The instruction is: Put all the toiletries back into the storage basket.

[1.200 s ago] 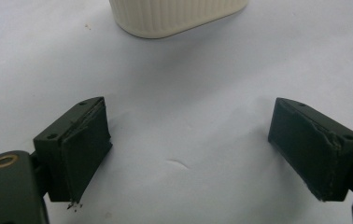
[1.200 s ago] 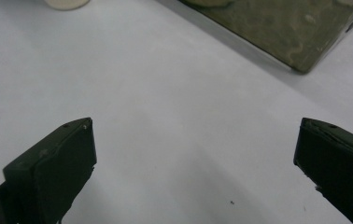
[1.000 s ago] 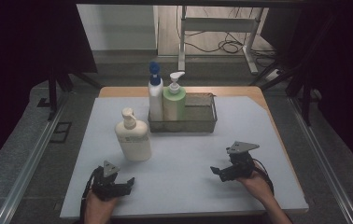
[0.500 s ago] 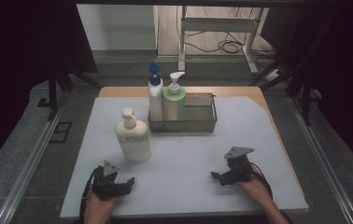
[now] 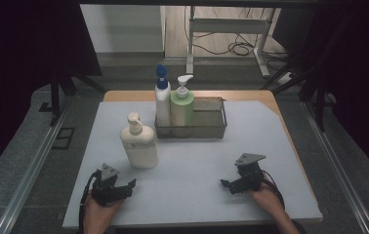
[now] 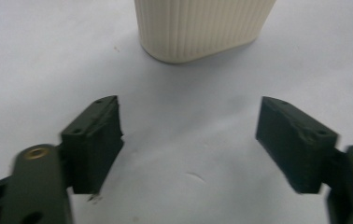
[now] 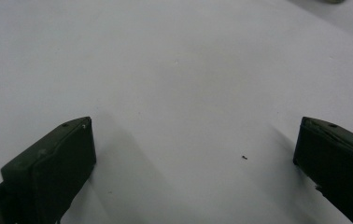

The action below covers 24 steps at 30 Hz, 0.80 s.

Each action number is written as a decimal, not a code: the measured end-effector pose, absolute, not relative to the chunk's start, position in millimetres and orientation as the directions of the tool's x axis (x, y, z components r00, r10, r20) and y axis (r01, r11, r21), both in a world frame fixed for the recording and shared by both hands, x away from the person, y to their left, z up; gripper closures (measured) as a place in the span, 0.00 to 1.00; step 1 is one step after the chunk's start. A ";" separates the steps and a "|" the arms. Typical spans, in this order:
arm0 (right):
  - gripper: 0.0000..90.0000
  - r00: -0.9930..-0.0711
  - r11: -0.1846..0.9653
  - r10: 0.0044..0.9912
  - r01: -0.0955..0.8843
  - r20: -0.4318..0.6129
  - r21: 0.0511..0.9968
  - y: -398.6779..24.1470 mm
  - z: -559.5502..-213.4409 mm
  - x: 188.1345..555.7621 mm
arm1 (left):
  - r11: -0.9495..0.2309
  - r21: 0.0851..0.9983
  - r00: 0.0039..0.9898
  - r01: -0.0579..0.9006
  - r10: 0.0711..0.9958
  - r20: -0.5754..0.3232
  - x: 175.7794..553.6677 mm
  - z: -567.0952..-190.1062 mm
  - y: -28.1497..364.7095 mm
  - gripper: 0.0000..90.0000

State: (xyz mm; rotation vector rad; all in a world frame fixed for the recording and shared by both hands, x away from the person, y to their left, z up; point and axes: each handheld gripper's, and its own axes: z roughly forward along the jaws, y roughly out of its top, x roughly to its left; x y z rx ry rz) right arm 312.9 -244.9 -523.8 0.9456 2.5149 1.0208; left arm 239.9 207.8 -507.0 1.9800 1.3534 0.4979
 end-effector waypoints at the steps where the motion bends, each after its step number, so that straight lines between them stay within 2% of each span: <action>1: 0.00 -0.752 0.540 0.659 0.471 -0.002 0.698 -244.9 -523.9 313.0 | -0.226 0.718 0.388 0.658 0.919 -0.067 240.2 -506.3 208.6 0.35; 8: 0.00 -0.752 0.539 0.659 0.471 -0.002 0.698 -244.9 -523.9 312.9 | -0.266 0.716 0.400 0.645 0.916 -0.020 243.7 -503.7 211.6 0.64; 14: 0.00 -0.752 0.539 0.660 0.471 -0.002 0.698 -244.9 -523.9 312.9 | -0.246 0.720 0.414 0.650 0.908 -0.064 253.9 -501.2 216.0 0.83; 24: 0.00 -0.751 0.539 0.660 0.471 -0.002 0.698 -244.8 -524.0 312.9 | -0.179 0.745 0.348 0.642 0.935 -0.075 269.3 -496.7 230.5 0.99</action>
